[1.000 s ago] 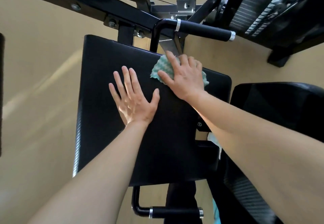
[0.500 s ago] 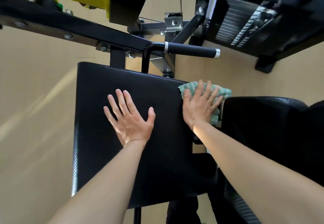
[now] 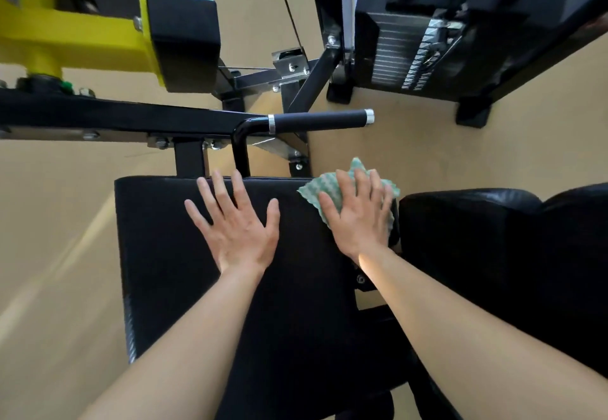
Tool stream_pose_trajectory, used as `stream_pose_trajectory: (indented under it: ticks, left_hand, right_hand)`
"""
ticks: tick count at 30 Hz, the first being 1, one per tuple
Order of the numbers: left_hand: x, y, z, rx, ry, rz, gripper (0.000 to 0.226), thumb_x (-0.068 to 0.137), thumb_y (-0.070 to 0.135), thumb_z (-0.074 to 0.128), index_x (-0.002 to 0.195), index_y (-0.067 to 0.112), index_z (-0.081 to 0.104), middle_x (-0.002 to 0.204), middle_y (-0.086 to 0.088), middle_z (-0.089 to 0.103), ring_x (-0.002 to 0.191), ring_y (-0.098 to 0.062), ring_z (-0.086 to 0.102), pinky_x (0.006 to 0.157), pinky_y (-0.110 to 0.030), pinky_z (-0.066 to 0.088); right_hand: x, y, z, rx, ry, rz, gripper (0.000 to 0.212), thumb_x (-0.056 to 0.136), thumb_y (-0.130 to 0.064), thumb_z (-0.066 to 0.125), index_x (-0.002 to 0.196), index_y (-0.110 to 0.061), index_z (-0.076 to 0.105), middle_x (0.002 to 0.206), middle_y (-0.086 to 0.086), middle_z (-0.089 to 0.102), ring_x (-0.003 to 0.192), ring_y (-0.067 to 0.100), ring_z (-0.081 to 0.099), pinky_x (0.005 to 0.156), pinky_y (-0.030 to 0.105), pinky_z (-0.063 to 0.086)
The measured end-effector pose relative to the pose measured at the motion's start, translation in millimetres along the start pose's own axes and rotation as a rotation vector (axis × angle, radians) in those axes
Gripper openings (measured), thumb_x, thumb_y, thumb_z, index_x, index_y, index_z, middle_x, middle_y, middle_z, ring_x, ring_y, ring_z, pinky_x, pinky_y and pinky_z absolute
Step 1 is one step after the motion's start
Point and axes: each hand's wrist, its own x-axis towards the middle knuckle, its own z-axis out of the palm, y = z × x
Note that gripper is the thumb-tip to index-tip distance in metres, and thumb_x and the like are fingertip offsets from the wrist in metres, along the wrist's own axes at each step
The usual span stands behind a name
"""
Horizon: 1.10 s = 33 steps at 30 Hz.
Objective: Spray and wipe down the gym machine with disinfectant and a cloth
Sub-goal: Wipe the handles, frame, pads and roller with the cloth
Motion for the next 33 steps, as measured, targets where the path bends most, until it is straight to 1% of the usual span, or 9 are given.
stream_pose_trajectory:
  ticks: [5,8,13,19,21,23,26,30,33]
  left_hand:
    - [-1,2,3,0.031,0.015,-0.012,0.084,0.100,0.063,0.031,0.163,0.010,0.017,0.170,-0.020,0.010,0.159,-0.040,0.001,0.124,-0.067,0.004]
    - [-2,2,3,0.039,0.018,-0.016,0.085,0.098,0.063,0.031,0.163,0.010,0.018,0.170,-0.020,0.011,0.158,-0.041,0.002,0.124,-0.067,0.004]
    - [-2,5,4,0.055,0.021,-0.028,0.084,0.098,0.061,0.032,0.163,0.009,0.019,0.169,-0.022,0.012,0.158,-0.044,0.004,0.124,-0.068,0.004]
    - [-2,2,6,0.039,0.039,-0.013,0.081,0.098,0.061,0.035,0.161,0.011,0.023,0.169,-0.020,0.016,0.158,-0.044,0.007,0.123,-0.069,0.006]
    - [-2,1,6,0.037,0.042,-0.010,0.081,0.098,0.061,0.035,0.161,0.011,0.024,0.169,-0.019,0.017,0.157,-0.044,0.007,0.123,-0.069,0.006]
    - [-2,1,6,0.037,0.042,-0.006,0.081,0.098,0.061,0.036,0.162,0.012,0.023,0.169,-0.019,0.016,0.158,-0.044,0.007,0.123,-0.069,0.006]
    - [-2,1,5,0.036,0.038,-0.009,0.081,0.099,0.062,0.035,0.162,0.012,0.022,0.170,-0.018,0.015,0.158,-0.044,0.006,0.123,-0.068,0.006]
    - [-5,-4,3,-0.002,0.047,0.000,0.078,0.102,0.061,0.034,0.164,0.015,0.022,0.172,-0.014,0.015,0.159,-0.040,0.006,0.126,-0.064,0.005]
    - [-15,-10,-2,-0.142,0.102,-0.009,0.067,0.101,0.047,0.047,0.159,0.017,0.037,0.170,-0.012,0.025,0.158,-0.036,0.017,0.127,-0.057,0.015]
  right_hand:
    - [-12,5,8,0.164,0.050,0.267,0.078,0.099,-0.072,0.026,0.164,-0.034,0.005,0.171,0.001,-0.017,0.157,0.031,-0.018,0.125,0.052,0.016]
    - [-12,-3,14,0.155,0.068,0.297,0.076,0.099,-0.070,0.020,0.164,-0.034,0.002,0.172,0.001,-0.017,0.156,0.033,-0.021,0.125,0.055,0.010]
    - [-14,-31,16,0.057,0.019,0.052,0.073,0.102,-0.065,0.015,0.165,-0.032,0.000,0.173,-0.008,-0.007,0.154,0.030,-0.030,0.123,0.053,-0.021]
    - [-9,-20,9,-0.003,-0.060,-0.218,0.070,0.103,-0.066,0.019,0.164,-0.038,-0.003,0.172,-0.011,-0.014,0.156,0.021,-0.026,0.126,0.053,-0.013]
    - [-9,6,5,0.040,-0.044,-0.081,0.074,0.100,-0.072,0.020,0.163,-0.040,-0.002,0.171,-0.009,-0.018,0.156,0.023,-0.025,0.127,0.050,-0.011]
    - [-12,21,2,0.174,-0.050,0.121,0.078,0.099,-0.072,0.023,0.163,-0.036,-0.005,0.170,-0.007,-0.025,0.155,0.024,-0.027,0.126,0.050,0.004]
    - [-16,18,4,0.224,-0.034,0.227,0.082,0.102,-0.065,0.026,0.163,-0.027,-0.013,0.169,-0.004,-0.029,0.155,0.025,-0.028,0.125,0.046,0.017]
    - [-16,13,15,0.126,0.031,0.138,0.072,0.106,-0.057,0.015,0.162,-0.022,-0.014,0.171,-0.001,-0.022,0.155,0.030,-0.026,0.127,0.051,0.000]
    - [-19,8,19,-0.007,0.023,0.017,0.070,0.103,-0.053,0.006,0.163,-0.022,-0.014,0.172,-0.002,-0.019,0.155,0.031,-0.025,0.125,0.050,-0.016]
